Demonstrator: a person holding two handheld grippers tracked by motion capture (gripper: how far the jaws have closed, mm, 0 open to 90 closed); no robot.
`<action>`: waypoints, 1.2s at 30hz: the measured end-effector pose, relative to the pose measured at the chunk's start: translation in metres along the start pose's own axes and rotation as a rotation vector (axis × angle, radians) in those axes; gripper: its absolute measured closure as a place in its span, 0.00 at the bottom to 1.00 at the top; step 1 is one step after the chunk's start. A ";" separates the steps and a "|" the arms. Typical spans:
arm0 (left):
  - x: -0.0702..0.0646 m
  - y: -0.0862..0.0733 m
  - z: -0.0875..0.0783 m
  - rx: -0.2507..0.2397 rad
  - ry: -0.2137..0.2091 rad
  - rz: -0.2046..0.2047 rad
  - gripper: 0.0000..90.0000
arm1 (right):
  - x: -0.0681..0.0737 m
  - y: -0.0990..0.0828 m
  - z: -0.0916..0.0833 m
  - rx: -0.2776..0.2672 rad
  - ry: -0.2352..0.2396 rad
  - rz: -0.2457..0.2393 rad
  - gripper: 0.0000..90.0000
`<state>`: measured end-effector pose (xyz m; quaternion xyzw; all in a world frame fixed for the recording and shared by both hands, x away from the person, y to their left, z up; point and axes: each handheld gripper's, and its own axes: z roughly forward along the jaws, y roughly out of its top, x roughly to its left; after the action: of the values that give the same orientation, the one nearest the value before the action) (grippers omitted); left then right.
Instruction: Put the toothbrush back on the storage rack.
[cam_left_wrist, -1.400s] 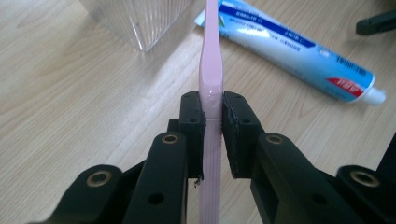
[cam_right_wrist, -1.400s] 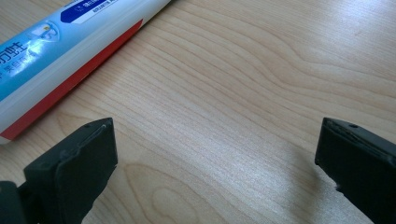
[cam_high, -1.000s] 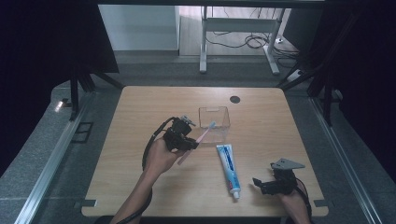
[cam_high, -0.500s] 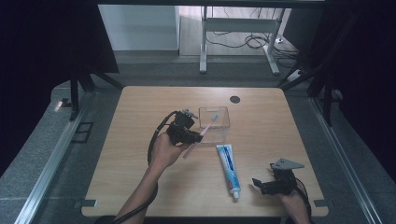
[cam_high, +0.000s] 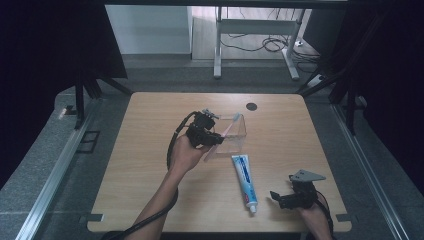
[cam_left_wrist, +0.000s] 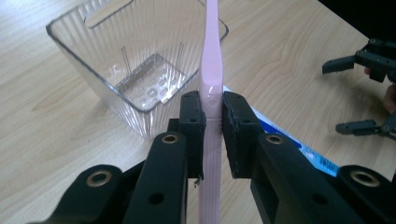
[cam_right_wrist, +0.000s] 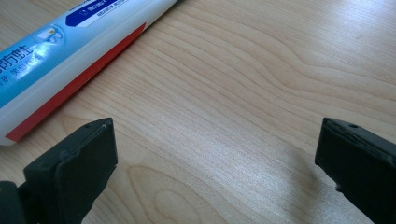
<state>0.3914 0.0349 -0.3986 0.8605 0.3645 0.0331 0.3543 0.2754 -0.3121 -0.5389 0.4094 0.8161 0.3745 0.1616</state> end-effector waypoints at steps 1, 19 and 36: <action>0.000 0.002 0.001 -0.002 0.004 0.002 0.88 | 0.000 0.000 0.000 0.001 0.000 0.002 0.00; 0.001 0.028 0.011 -0.036 0.027 0.014 0.88 | 0.000 0.000 0.001 0.003 0.007 0.001 0.00; 0.004 0.050 0.026 -0.071 0.040 0.019 0.88 | 0.000 0.000 0.001 0.008 0.012 0.001 0.00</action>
<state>0.4323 -0.0020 -0.3872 0.8499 0.3621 0.0666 0.3770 0.2759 -0.3116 -0.5401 0.4082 0.8184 0.3737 0.1549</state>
